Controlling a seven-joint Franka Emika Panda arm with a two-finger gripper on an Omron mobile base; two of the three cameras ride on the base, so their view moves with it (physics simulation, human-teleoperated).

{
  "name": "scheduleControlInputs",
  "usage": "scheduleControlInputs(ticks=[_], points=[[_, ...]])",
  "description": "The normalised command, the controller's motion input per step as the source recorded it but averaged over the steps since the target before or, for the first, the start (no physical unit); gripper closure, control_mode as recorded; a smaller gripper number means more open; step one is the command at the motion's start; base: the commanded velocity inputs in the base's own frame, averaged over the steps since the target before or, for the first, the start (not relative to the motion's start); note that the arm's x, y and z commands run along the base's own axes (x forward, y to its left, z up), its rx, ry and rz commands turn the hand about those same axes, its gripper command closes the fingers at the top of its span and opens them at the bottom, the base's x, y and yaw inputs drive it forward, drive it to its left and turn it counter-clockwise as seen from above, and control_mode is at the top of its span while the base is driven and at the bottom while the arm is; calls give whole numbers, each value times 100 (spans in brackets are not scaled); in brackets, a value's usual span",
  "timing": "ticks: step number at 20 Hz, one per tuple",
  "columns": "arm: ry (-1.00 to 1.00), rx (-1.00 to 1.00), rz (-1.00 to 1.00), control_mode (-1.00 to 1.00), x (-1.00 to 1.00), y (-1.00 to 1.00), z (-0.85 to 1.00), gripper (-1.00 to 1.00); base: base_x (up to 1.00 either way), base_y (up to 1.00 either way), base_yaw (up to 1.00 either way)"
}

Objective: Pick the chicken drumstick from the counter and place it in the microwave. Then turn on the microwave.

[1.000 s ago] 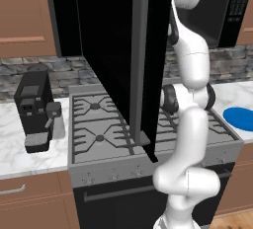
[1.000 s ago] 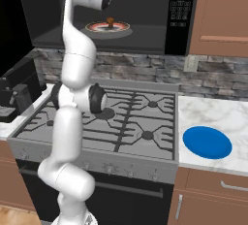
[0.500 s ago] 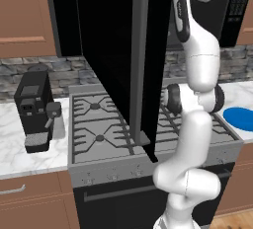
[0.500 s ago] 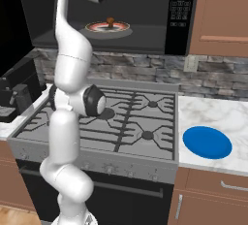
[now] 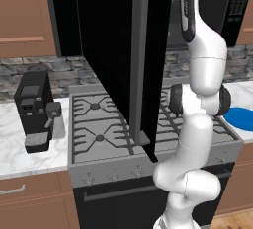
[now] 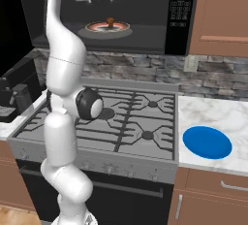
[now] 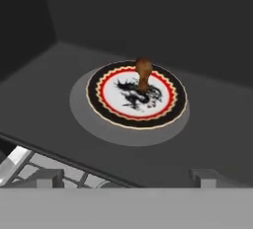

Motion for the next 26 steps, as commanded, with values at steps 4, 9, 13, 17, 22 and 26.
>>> scheduleControlInputs(ticks=[4,9,13,17,22,26], points=[[-7,-10,0,-100,-57,0,-75,-100,0,0,0],[-10,-6,0,-100,-63,-2,-75,-100,0,0,0],[-15,-1,0,-100,-66,-4,-75,-100,0,0,0],[-17,0,0,-100,-68,-6,-75,-100,0,0,0],[-20,0,0,-100,-66,-7,-75,-100,0,0,0],[-25,0,0,-100,-63,-7,-75,-100,0,0,0]])
